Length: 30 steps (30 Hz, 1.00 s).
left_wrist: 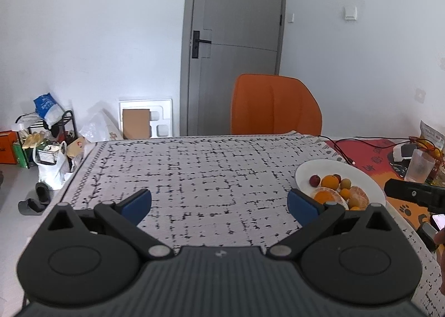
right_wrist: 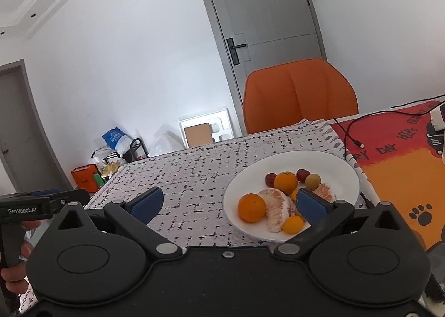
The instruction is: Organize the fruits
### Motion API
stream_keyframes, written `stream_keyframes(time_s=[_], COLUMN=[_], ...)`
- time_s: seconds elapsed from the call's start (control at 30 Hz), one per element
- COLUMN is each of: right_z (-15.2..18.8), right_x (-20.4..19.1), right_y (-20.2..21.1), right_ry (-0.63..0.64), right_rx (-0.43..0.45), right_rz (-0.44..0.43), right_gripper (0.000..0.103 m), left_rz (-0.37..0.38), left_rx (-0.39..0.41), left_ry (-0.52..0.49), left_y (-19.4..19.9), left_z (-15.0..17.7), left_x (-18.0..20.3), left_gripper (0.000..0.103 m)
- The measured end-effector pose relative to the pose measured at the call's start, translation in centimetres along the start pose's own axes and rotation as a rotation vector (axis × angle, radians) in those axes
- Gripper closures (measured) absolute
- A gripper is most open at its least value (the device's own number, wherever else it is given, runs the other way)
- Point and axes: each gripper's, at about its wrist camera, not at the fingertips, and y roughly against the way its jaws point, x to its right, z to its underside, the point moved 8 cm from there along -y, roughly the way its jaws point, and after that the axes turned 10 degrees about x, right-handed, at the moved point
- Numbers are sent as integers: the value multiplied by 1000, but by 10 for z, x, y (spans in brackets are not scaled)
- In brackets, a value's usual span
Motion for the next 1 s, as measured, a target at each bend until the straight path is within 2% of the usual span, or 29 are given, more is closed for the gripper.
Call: stream_keyframes(time_s=[0.63, 1.0], right_z=[3, 19], right_x=[-25, -42], right_y=[26, 41], right_ry=[-8, 39], right_rx=[-18, -38], right_rz=[-34, -19], right_gripper=[0, 0], left_rz=[-78, -117], left_rx=[29, 24], left_ry=[31, 22], left_y=[50, 69], left_z=[2, 19], left_x=[-28, -41], left_gripper=[0, 0])
